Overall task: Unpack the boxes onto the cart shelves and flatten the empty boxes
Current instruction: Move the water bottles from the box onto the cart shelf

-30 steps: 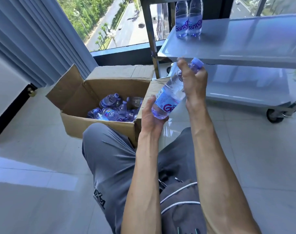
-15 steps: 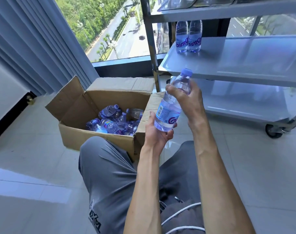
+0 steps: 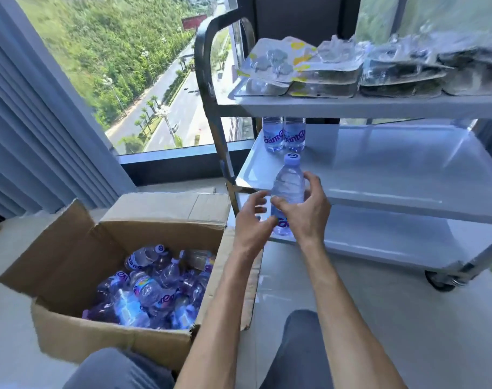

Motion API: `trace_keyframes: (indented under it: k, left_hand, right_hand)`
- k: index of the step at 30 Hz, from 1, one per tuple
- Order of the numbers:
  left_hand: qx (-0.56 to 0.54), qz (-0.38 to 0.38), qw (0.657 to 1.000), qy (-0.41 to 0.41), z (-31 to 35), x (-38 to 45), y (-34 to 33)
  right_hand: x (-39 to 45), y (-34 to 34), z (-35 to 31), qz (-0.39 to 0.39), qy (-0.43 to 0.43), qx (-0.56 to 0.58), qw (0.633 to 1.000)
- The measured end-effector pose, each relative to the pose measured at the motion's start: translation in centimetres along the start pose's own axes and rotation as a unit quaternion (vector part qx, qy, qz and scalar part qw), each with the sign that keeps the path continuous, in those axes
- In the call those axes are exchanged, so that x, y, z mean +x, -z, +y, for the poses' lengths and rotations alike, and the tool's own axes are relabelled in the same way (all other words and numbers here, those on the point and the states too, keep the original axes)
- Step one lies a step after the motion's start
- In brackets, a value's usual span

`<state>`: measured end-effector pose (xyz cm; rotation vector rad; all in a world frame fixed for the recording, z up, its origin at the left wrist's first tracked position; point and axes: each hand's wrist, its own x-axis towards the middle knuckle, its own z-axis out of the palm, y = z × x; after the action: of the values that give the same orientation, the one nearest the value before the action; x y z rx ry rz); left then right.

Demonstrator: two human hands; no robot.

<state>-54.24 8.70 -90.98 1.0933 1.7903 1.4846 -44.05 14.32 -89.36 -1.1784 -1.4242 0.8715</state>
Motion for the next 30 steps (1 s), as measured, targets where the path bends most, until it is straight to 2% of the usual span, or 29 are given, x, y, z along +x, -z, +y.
trace_keyframes:
  k: [2, 3, 5, 7, 9, 11, 15, 21, 24, 30]
  left_hand:
    - [0.047, -0.051, 0.996, -0.048, 0.6, 3.3, -1.0]
    - [0.053, -0.051, 0.995, -0.064, 0.8, 5.0, -1.6]
    - [0.062, 0.005, 0.995, -0.083, 1.0, 8.1, -2.9]
    - [0.048, 0.066, 0.992, -0.093, 0.8, 11.2, -3.8]
    - [0.019, 0.104, 0.991, -0.082, 0.3, 13.6, -4.5]
    - [0.018, 0.123, 0.991, -0.055, -0.5, 16.1, -4.9]
    - [0.043, 0.122, 0.99, -0.049, -1.7, 20.7, -5.6]
    - [0.017, 0.116, 0.99, -0.072, -2.5, 23.9, -7.5]
    - [0.021, 0.121, 0.988, -0.09, -3.0, 24.8, -8.2]
    - [0.046, 0.132, 0.987, -0.073, -3.6, 26.9, -8.6]
  right_hand:
    - [2.8, -1.7, 0.0, 0.012, 0.001, 0.009, 1.0]
    - [4.2, -2.6, 0.0, 0.018, 0.011, 0.005, 1.0]
    - [7.1, -4.2, 0.0, 0.018, 0.034, -0.001, 0.999]
    - [9.8, -5.3, 0.4, -0.013, 0.048, 0.026, 0.998]
    - [12.2, -6.2, 1.5, -0.072, 0.014, 0.104, 0.992]
    - [14.1, -6.8, 3.2, -0.068, -0.031, 0.141, 0.987]
    - [17.0, -8.2, 5.7, 0.016, -0.062, 0.042, 0.997]
    - [20.4, -11.6, 7.1, 0.088, -0.104, -0.004, 0.991]
    - [20.2, -12.3, 9.0, 0.075, -0.085, -0.075, 0.991]
    - [20.5, -12.9, 9.7, 0.102, -0.064, -0.097, 0.988]
